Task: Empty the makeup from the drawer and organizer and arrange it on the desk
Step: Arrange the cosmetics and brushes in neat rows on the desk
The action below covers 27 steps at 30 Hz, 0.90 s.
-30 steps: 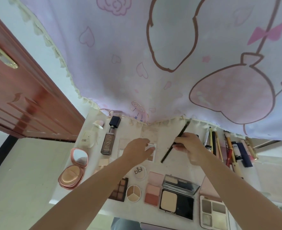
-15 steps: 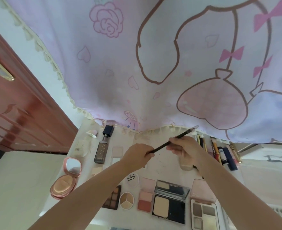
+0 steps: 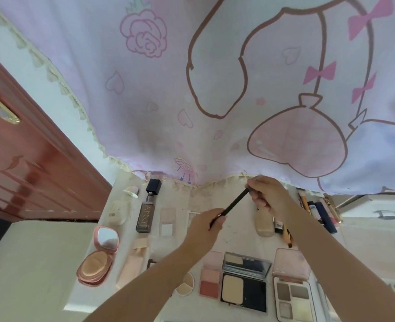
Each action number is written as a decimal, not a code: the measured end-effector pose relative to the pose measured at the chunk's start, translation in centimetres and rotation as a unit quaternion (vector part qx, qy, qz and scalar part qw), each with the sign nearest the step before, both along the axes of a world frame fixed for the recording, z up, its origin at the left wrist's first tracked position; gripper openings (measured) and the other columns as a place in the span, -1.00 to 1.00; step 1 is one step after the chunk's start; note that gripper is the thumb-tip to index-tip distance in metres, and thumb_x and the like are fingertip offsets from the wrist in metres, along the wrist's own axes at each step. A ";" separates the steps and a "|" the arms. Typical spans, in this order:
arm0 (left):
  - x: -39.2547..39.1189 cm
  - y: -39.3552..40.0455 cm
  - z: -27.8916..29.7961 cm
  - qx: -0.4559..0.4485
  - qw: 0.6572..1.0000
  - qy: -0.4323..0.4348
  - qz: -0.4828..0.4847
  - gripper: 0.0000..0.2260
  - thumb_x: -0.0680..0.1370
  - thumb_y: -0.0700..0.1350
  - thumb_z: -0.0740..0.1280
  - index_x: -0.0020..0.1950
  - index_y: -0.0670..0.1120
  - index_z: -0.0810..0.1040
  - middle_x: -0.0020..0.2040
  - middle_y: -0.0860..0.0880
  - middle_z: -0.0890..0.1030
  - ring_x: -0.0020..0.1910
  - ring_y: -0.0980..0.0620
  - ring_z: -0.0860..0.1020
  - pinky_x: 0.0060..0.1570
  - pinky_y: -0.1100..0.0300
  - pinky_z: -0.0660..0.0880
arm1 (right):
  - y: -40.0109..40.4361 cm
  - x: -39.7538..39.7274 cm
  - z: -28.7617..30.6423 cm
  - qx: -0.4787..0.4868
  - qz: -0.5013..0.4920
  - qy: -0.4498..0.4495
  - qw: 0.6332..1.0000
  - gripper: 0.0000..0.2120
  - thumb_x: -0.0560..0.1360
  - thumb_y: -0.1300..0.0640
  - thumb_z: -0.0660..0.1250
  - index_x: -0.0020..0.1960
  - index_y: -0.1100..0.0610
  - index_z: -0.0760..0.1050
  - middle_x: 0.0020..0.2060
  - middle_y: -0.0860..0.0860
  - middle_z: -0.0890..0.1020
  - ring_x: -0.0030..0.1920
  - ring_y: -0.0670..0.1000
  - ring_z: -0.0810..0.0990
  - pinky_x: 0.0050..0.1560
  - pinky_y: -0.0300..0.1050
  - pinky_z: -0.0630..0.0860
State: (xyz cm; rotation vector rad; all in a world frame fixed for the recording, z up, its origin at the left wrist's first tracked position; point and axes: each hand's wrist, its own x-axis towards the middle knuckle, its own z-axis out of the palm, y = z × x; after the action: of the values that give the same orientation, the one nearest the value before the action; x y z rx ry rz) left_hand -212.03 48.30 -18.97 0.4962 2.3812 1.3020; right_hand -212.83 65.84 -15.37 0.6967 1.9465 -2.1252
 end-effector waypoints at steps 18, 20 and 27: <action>-2.4 -2.4 3.5 0.180 0.891 -0.415 -0.027 -0.74 0.63 -0.19 0.03 -0.06 -0.14 0.50 -0.57 0.07 0.43 -0.68 0.24 0.19 -0.69 0.44 0.09 | -0.6 -0.3 -1.2 -0.164 -0.029 0.116 0.979 -0.71 0.57 0.30 0.04 -0.30 0.22 0.35 -0.64 -0.07 0.34 -0.66 -0.17 0.19 -0.61 -0.44 0.10; -2.4 -2.6 3.3 0.183 0.879 -0.439 -0.023 -0.74 0.63 -0.19 0.03 -0.06 -0.15 0.50 -0.56 0.07 0.42 -0.68 0.24 0.20 -0.69 0.44 0.09 | -0.6 -0.1 -1.3 -0.170 -0.026 0.119 0.978 -0.68 0.57 0.30 0.04 -0.32 0.23 0.38 -0.64 -0.07 0.35 -0.67 -0.17 0.20 -0.62 -0.44 0.12; -3.6 -2.6 2.8 -0.080 0.977 -0.169 -0.104 -0.79 0.63 -0.19 0.07 -0.09 -0.11 0.47 -0.45 0.08 0.44 -0.55 0.18 0.32 -0.55 0.44 0.23 | 1.1 0.7 -2.2 -0.041 0.095 0.081 0.991 -0.71 0.52 0.34 0.18 -0.34 0.19 0.51 -0.58 -0.01 0.48 -0.63 -0.11 0.28 -0.58 -0.33 0.09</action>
State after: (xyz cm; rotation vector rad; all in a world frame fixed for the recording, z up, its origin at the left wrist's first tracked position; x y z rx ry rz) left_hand -215.66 45.67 -16.16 0.4239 2.0688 1.0027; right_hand -212.10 66.90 -17.52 0.3187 1.9031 -2.1892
